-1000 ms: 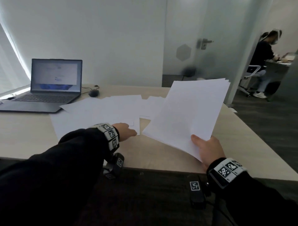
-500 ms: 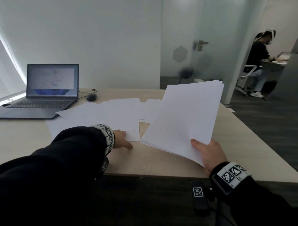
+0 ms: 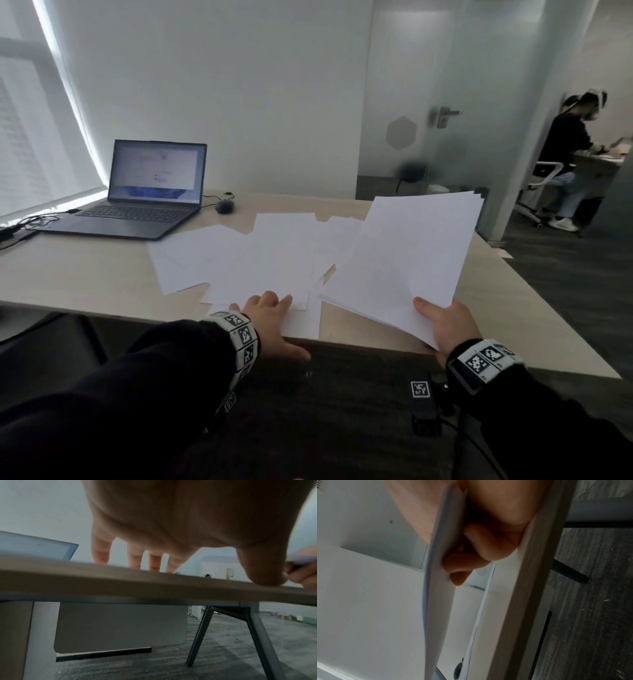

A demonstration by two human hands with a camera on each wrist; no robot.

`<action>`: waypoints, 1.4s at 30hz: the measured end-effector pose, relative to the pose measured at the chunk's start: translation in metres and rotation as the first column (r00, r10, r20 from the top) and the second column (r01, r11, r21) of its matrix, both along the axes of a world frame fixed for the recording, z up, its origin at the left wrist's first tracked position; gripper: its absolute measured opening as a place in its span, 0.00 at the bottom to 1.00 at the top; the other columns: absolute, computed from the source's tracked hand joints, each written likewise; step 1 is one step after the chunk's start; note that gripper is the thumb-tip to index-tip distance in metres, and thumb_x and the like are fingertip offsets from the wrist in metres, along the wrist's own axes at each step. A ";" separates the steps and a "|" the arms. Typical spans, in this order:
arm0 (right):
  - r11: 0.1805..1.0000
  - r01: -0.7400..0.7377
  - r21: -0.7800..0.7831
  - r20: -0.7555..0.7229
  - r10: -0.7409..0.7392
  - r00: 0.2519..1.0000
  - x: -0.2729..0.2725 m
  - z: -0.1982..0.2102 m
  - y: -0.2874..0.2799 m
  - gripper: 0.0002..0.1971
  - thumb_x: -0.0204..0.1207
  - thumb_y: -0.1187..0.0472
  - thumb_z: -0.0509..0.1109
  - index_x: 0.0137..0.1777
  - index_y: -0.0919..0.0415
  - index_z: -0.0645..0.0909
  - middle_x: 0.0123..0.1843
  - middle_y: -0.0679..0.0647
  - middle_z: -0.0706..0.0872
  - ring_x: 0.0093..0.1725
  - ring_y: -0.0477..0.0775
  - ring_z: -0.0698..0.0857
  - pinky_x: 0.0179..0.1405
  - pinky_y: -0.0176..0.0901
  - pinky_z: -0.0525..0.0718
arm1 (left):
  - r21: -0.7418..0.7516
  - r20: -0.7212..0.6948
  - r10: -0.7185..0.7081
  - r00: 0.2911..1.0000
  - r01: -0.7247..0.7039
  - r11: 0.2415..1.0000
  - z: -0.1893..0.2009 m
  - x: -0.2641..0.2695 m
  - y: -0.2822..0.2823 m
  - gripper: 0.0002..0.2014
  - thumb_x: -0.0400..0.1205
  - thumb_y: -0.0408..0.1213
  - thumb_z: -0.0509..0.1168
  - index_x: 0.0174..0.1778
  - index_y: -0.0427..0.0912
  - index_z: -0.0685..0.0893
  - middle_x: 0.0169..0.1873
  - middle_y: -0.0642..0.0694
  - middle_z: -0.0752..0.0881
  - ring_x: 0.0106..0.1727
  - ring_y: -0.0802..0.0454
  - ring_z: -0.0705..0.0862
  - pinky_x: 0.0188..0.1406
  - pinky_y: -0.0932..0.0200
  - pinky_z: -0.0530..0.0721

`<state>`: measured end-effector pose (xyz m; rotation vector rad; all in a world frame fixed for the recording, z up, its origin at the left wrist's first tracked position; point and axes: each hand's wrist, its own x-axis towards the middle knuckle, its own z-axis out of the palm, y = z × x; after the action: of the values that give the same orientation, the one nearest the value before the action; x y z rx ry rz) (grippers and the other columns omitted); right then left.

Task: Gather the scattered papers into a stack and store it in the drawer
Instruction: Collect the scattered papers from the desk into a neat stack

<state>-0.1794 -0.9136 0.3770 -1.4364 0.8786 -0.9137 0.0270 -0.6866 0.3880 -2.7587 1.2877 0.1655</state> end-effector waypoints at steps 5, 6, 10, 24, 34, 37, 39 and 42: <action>0.999 0.007 0.044 0.017 -0.008 1.000 -0.024 0.001 0.014 0.04 0.77 0.66 0.74 0.50 0.62 0.85 0.44 0.54 0.89 0.39 0.58 0.86 0.33 0.42 0.79 | -0.063 0.144 -0.068 0.987 0.078 0.995 -0.007 -0.017 0.019 0.30 0.75 0.47 0.64 0.74 0.57 0.66 0.66 0.50 0.68 0.69 0.46 0.70 0.66 0.44 0.71; 0.999 0.008 0.043 0.003 -0.008 1.000 -0.030 0.001 0.015 0.05 0.77 0.67 0.74 0.52 0.63 0.85 0.44 0.55 0.89 0.38 0.58 0.86 0.31 0.41 0.80 | -0.107 0.130 -0.062 0.990 0.076 0.991 -0.006 -0.019 0.022 0.25 0.76 0.42 0.62 0.72 0.57 0.70 0.66 0.50 0.69 0.68 0.47 0.71 0.66 0.45 0.72; 0.999 0.014 0.052 -0.044 -0.011 0.999 -0.051 0.002 0.014 0.08 0.77 0.69 0.73 0.55 0.68 0.85 0.47 0.61 0.89 0.42 0.61 0.87 0.40 0.45 0.82 | -0.245 0.065 -0.019 0.998 0.034 0.969 -0.005 -0.015 0.031 0.14 0.81 0.38 0.55 0.56 0.54 0.82 0.63 0.54 0.80 0.61 0.47 0.80 0.60 0.48 0.78; 0.976 -0.109 0.189 -0.120 0.134 0.984 -0.044 -0.010 0.046 0.07 0.77 0.74 0.70 0.53 0.70 0.84 0.43 0.62 0.89 0.41 0.63 0.87 0.43 0.48 0.84 | -0.732 -0.305 0.147 0.941 -0.330 0.595 -0.010 -0.062 0.048 0.06 0.84 0.46 0.56 0.47 0.56 0.78 0.35 0.53 0.85 0.38 0.50 0.83 0.42 0.52 0.83; 0.927 -0.161 0.339 -0.129 0.216 0.968 -0.011 -0.011 0.086 0.18 0.81 0.49 0.65 0.58 0.64 0.82 0.61 0.74 0.84 0.58 0.73 0.87 0.54 0.56 0.85 | -0.739 -0.162 -0.036 0.986 -0.097 0.666 -0.013 -0.117 0.024 0.13 0.82 0.41 0.63 0.63 0.54 0.80 0.60 0.58 0.87 0.58 0.53 0.85 0.61 0.53 0.81; 0.917 -0.158 0.366 -0.195 0.242 0.950 -0.009 -0.013 0.089 0.29 0.71 0.30 0.62 0.50 0.57 0.82 0.59 0.66 0.87 0.59 0.70 0.87 0.65 0.68 0.83 | -0.685 -0.079 -0.105 0.991 0.022 0.729 -0.027 -0.128 0.019 0.13 0.80 0.42 0.62 0.61 0.55 0.77 0.66 0.61 0.83 0.64 0.58 0.81 0.66 0.56 0.75; 0.906 -0.183 0.381 -0.177 0.266 0.948 -0.009 -0.016 0.086 0.37 0.61 0.24 0.63 0.56 0.55 0.85 0.56 0.57 0.91 0.56 0.64 0.90 0.65 0.66 0.84 | -0.656 -0.049 -0.158 0.986 0.087 0.749 -0.033 -0.134 0.017 0.13 0.78 0.43 0.62 0.59 0.56 0.76 0.67 0.63 0.81 0.67 0.61 0.78 0.67 0.58 0.69; 0.892 -0.227 0.391 -0.105 0.288 0.952 -0.011 -0.016 0.086 0.31 0.67 0.33 0.71 0.59 0.58 0.87 0.53 0.56 0.94 0.55 0.62 0.92 0.65 0.59 0.85 | -0.636 -0.016 -0.246 0.969 0.180 0.750 -0.036 -0.140 0.014 0.14 0.77 0.45 0.62 0.60 0.56 0.77 0.68 0.66 0.80 0.71 0.64 0.75 0.68 0.60 0.64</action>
<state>-0.1900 -0.8279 0.3609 -1.2627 0.8978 -0.4041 -0.1127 -0.6727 0.3515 -3.1090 1.9885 -0.1973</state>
